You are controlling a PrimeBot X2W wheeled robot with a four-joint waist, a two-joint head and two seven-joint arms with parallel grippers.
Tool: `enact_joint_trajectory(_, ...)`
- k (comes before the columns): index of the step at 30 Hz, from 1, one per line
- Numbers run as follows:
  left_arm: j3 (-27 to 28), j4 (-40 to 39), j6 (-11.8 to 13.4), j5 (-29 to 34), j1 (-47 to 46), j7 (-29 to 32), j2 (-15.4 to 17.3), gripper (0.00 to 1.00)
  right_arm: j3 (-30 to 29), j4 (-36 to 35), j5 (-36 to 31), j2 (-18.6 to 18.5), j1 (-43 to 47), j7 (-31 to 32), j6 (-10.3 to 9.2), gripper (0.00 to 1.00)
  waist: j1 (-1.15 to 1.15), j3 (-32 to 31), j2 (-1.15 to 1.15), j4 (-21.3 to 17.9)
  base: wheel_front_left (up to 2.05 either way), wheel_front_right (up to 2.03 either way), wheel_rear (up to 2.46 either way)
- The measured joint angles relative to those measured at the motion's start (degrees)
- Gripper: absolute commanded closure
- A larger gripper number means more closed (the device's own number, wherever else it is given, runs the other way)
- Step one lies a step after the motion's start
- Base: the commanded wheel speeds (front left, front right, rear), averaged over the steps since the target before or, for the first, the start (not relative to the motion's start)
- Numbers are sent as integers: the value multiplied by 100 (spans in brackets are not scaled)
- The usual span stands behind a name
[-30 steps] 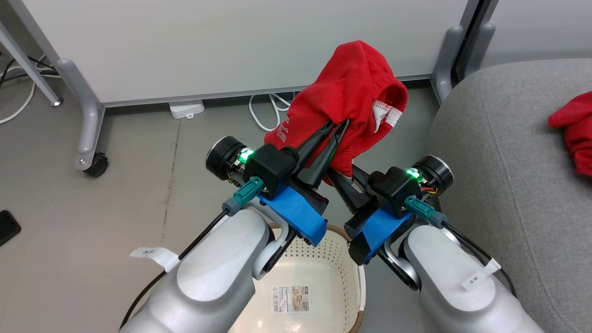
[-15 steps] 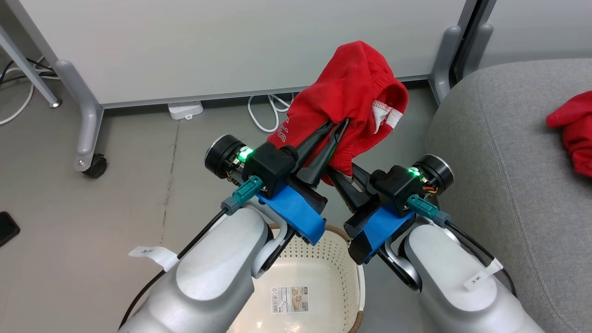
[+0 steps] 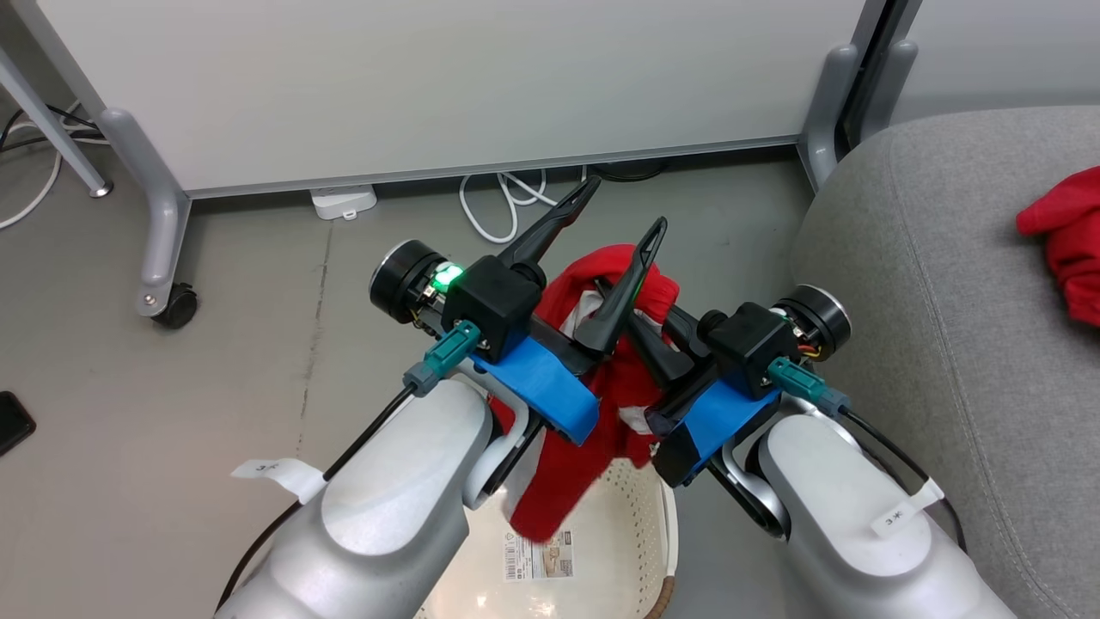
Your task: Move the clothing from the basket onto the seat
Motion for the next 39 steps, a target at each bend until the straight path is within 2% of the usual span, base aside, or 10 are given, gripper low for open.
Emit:
enact_joint_trajectory(9,104,-121,33,122,43,-1,14,0,-519,-192,31,-20,154,0,0,100,0,118,0,-101,0,0,0)
enact_joint_trajectory(15,131,-180,40,253,59,-1,102,0,-993,-471,-42,-82,353,0,-1,100,0,308,0,-342,0,0,0)
enact_joint_trajectory(24,93,-179,14,402,24,-1,176,0,-1684,-922,-123,-169,744,0,-1,100,0,576,0,-953,0,0,0)
enact_joint_trajectory(30,-33,-130,-30,454,-35,-1,183,0,-2081,-1189,-156,-116,1059,0,-1,100,0,707,0,-1502,0,0,0)
enact_joint_trajectory(39,-256,16,-90,453,-37,-1,160,0,-2340,-1305,-170,30,1431,0,-1,100,0,755,0,-2144,0,0,0)
